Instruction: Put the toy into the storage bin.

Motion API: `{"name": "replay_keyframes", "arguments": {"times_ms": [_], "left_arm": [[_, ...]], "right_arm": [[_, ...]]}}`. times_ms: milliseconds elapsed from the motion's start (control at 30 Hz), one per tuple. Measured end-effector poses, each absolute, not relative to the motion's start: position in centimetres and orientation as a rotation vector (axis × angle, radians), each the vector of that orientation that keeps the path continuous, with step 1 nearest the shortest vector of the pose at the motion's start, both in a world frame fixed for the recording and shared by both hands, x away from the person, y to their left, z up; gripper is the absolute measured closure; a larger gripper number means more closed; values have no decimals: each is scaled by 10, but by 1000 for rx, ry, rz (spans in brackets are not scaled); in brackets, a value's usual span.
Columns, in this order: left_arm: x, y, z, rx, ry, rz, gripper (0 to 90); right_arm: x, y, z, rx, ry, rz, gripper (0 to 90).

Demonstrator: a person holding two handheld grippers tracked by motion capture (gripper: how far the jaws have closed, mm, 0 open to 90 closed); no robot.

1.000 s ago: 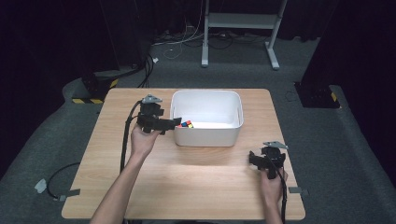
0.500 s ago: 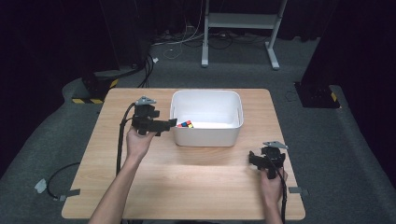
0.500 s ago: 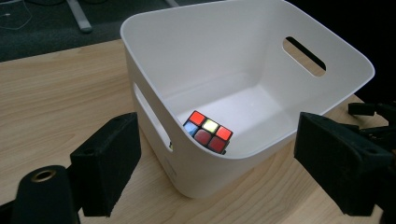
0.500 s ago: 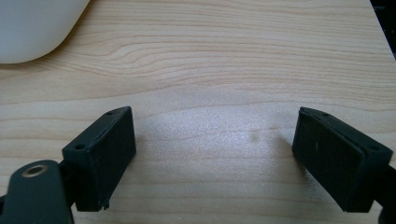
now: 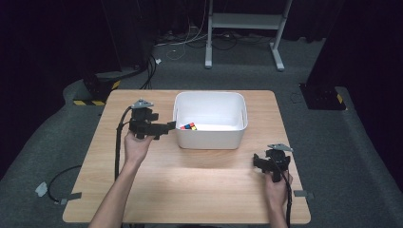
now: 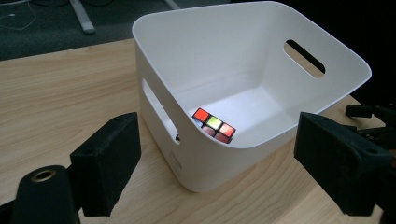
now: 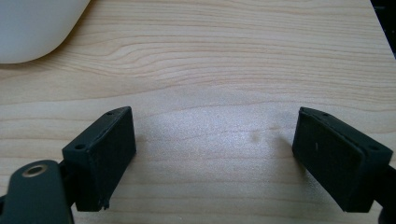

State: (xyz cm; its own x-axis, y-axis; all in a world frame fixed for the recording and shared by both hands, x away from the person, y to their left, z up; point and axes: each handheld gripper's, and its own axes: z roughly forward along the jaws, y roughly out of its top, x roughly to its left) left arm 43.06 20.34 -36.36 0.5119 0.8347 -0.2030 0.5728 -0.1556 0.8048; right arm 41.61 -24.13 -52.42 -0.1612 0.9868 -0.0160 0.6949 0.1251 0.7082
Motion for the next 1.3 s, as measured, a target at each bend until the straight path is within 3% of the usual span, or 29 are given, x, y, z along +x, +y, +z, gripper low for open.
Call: {"name": "replay_keyframes", "arguments": {"times_ms": [1300], "left_arm": [[412, 235, -373, 1787, 1225, 367, 151]], "right_arm": [[416, -241, -524, 1619, 1917, 781, 130]]}}
